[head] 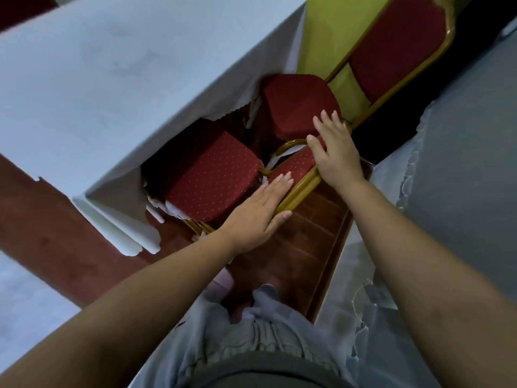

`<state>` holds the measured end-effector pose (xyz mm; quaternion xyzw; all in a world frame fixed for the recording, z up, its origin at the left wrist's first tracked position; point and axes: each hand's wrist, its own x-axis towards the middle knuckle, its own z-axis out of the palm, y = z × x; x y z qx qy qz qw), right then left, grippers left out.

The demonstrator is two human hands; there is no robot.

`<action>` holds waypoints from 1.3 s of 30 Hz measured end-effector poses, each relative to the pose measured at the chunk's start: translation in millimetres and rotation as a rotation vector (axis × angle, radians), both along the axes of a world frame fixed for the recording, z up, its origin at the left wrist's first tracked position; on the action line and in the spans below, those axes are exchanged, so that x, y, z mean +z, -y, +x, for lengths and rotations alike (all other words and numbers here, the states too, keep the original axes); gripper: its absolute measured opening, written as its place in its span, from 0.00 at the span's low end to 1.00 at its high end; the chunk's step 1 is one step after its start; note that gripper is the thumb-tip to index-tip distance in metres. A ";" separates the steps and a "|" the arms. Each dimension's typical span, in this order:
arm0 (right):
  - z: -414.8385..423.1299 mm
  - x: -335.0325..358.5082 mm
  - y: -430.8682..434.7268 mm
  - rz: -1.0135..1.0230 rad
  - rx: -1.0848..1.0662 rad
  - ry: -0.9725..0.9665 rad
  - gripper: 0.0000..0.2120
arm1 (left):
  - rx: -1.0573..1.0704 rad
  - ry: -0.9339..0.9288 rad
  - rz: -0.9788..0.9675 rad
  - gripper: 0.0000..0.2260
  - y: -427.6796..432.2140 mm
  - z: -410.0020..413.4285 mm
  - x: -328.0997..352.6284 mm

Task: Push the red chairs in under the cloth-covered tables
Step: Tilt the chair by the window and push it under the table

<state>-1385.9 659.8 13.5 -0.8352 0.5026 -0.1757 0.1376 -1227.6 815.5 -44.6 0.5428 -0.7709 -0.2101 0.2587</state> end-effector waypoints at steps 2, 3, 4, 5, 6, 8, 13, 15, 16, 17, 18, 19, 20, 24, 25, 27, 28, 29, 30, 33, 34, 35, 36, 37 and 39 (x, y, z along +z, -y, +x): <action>-6.5 0.9 9.4 -0.004 0.028 -0.024 0.29 | 0.063 -0.031 0.003 0.28 3.8 -12.4 -0.7; -10.9 1.5 14.1 -0.010 0.041 -0.027 0.29 | 0.086 -0.042 -0.001 0.28 6.1 -19.6 -0.4; -15.3 1.5 18.1 -0.018 0.054 -0.022 0.29 | 0.101 -0.048 -0.007 0.27 8.6 -26.7 -0.6; -18.9 1.2 20.8 -0.027 0.065 -0.015 0.29 | 0.107 -0.049 -0.013 0.27 10.6 -32.4 -0.9; -23.8 1.0 23.3 -0.034 0.074 -0.008 0.28 | 0.113 -0.047 -0.019 0.27 12.4 -39.4 -1.3; -34.4 1.2 27.4 -0.037 0.094 0.005 0.28 | 0.129 -0.043 -0.023 0.27 14.5 -54.2 -2.0; -45.2 1.7 32.6 -0.049 0.123 0.028 0.26 | 0.168 -0.018 -0.035 0.27 15.8 -72.4 -1.7; -42.4 1.7 32.5 -0.063 0.116 0.030 0.27 | 0.159 0.011 -0.037 0.27 16.7 -69.5 0.7; -40.8 1.9 32.9 -0.069 0.112 0.029 0.27 | 0.152 0.027 -0.039 0.28 17.7 -67.8 2.1; -39.5 2.0 33.8 -0.075 0.112 0.024 0.27 | 0.148 0.044 -0.038 0.28 18.6 -66.2 3.4; -38.0 1.8 34.9 -0.080 0.116 0.016 0.27 | 0.147 0.059 -0.037 0.28 19.4 -64.8 4.4; -36.0 1.7 36.5 -0.083 0.120 0.007 0.28 | 0.150 0.070 -0.036 0.28 20.2 -63.0 5.2; -33.3 1.5 37.9 -0.084 0.124 -0.002 0.28 | 0.157 0.076 -0.034 0.28 21.0 -60.4 5.4; -14.0 2.3 44.0 -0.079 0.148 -0.027 0.29 | 0.200 0.091 -0.033 0.28 24.1 -41.9 4.8; -8.5 2.3 45.2 -0.077 0.156 -0.032 0.29 | 0.209 0.095 -0.037 0.28 24.8 -36.9 4.6; 4.1 2.6 47.9 -0.070 0.172 -0.038 0.30 | 0.230 0.104 -0.042 0.27 26.6 -25.8 4.3; 11.1 2.8 49.5 -0.067 0.179 -0.040 0.30 | 0.242 0.111 -0.044 0.27 27.7 -19.7 4.2; 18.1 3.1 51.4 -0.066 0.186 -0.041 0.30 | 0.255 0.119 -0.047 0.27 28.9 -13.5 4.2; 24.4 3.6 53.6 -0.065 0.190 -0.043 0.31 | 0.267 0.127 -0.051 0.27 30.4 -8.0 4.2; 45.8 4.6 62.1 -0.058 0.202 -0.049 0.30 | 0.304 0.130 -0.049 0.27 35.5 10.2 4.6; 53.0 4.7 65.2 -0.058 0.205 -0.052 0.30 | 0.314 0.129 -0.048 0.27 37.5 16.2 4.8; 59.0 4.3 67.3 -0.061 0.206 -0.055 0.30 | 0.323 0.130 -0.049 0.27 39.2 21.0 5.0; 66.5 4.0 69.6 -0.062 0.209 -0.056 0.30 | 0.334 0.130 -0.045 0.27 41.4 27.1 5.2; 74.0 3.9 71.7 -0.061 0.213 -0.058 0.30 | 0.350 0.127 -0.036 0.27 43.5 33.2 5.6; 90.1 4.0 75.0 -0.060 0.214 -0.060 0.30 | 0.394 0.121 -0.025 0.27 47.3 44.9 6.3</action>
